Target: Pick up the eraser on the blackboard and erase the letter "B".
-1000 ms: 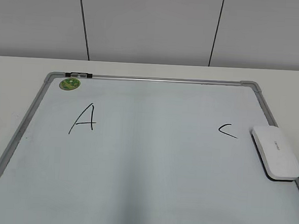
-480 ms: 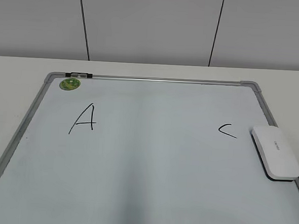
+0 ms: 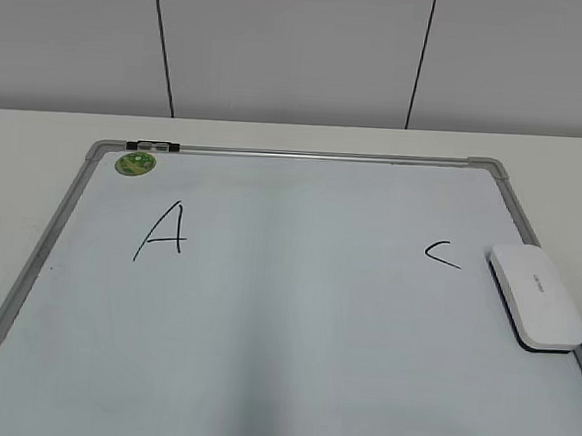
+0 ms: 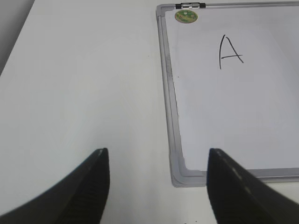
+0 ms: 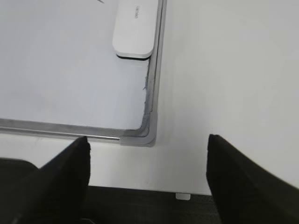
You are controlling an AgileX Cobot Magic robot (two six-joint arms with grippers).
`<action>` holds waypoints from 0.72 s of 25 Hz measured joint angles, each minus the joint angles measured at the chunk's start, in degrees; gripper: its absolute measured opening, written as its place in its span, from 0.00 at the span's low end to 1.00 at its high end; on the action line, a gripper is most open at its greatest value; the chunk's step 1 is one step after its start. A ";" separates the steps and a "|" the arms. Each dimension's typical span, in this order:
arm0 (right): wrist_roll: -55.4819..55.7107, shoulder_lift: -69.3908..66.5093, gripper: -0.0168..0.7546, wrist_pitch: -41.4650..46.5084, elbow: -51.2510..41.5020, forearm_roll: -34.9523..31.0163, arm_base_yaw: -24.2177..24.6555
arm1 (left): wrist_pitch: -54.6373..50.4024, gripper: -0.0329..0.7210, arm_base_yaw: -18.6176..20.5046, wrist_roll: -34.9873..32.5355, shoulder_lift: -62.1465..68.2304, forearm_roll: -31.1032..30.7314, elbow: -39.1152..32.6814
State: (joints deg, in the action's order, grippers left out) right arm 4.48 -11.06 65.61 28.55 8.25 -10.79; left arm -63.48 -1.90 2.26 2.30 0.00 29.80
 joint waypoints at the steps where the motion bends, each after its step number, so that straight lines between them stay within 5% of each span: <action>1: 0.00 1.05 0.76 0.00 0.00 0.00 1.27 | 0.00 0.70 0.00 0.00 -0.75 0.00 0.00; 7: 0.00 8.52 0.76 0.00 0.00 0.00 8.14 | 0.13 0.70 0.00 0.00 -1.41 0.00 0.00; 18: 0.00 12.06 0.76 0.21 0.00 0.00 8.68 | 0.13 0.70 0.00 0.00 -1.41 0.00 0.00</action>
State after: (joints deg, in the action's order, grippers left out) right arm 4.48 1.00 65.82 28.55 8.25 -2.11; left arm -63.35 -1.90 2.26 0.89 0.00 29.80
